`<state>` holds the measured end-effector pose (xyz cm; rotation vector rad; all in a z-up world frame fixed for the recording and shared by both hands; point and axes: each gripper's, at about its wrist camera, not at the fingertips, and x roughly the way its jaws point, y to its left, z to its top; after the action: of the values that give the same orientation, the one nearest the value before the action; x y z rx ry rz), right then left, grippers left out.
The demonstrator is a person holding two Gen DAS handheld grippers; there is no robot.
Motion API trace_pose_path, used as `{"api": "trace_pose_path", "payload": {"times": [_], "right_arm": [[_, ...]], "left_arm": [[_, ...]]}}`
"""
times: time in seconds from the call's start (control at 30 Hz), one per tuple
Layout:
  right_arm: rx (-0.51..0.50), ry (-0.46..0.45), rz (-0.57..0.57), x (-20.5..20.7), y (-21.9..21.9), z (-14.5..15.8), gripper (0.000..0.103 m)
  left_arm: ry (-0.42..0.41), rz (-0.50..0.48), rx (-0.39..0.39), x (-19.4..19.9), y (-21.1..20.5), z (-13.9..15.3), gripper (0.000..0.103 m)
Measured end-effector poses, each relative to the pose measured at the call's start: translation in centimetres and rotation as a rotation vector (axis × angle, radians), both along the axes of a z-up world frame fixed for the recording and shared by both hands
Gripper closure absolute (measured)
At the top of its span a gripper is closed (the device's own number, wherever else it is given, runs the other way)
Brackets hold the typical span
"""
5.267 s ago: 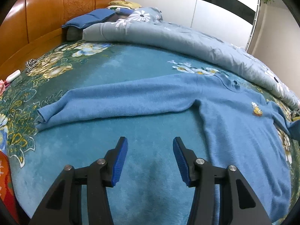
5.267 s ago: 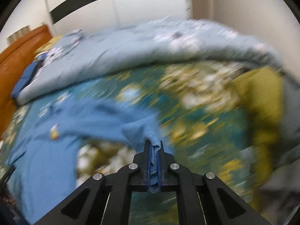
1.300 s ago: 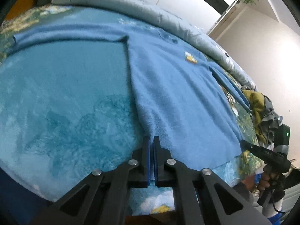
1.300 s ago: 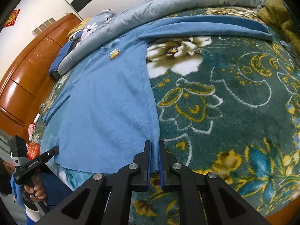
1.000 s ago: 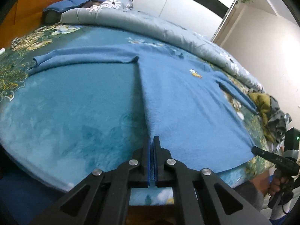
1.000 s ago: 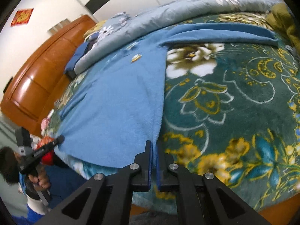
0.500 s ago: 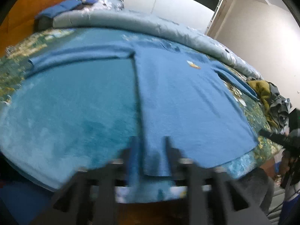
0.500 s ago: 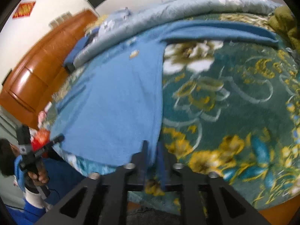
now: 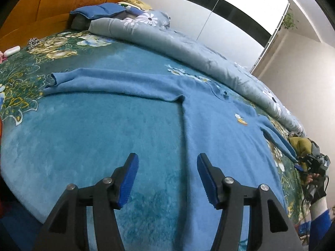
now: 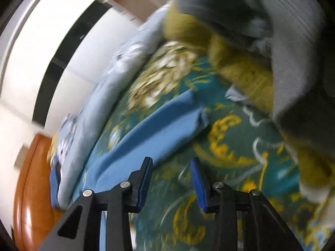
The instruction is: Fold clothes
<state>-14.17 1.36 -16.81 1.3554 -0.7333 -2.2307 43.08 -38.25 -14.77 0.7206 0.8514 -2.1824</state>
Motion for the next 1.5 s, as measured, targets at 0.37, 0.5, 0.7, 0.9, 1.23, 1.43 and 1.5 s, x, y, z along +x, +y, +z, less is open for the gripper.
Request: {"api": "trace_pose_path", "payload": {"times": [0.37, 0.5, 0.7, 0.9, 1.23, 1.43, 1.5], "right_arm": [[0.067, 0.105, -0.071, -1.1, -2.3, 2.0, 0.099], [0.143, 0.307, 0.002, 0.8, -5.2, 9.0, 0.099], [0.237, 0.624, 0.204, 6.5, -15.3, 20.7, 0.099], [0.259, 0.730, 0.467, 15.2, -27.8, 22.3, 0.099], [0.345, 0.500, 0.858, 26.4, -43.7, 5.6, 0.099], [0.326, 0.438, 1.004, 29.1, -43.9, 2.3, 0.096], [0.311, 0.450, 1.046, 29.7, -43.5, 2.2, 0.093]], "left_arm": [[0.022, -0.014, 0.018, -1.0, -1.5, -0.7, 0.043], [0.044, -0.023, 0.021, -1.1, -2.1, -0.7, 0.043], [0.088, -0.021, 0.016, -1.2, -3.0, 0.0, 0.043], [0.116, 0.000, 0.020, -0.8, -3.6, 0.5, 0.043], [0.081, 0.051, 0.030, 1.3, -4.0, 0.3, 0.043], [0.088, 0.042, 0.049, 0.2, -5.3, 0.2, 0.043], [0.097, 0.009, 0.043, -1.5, -5.9, 0.6, 0.043]]}}
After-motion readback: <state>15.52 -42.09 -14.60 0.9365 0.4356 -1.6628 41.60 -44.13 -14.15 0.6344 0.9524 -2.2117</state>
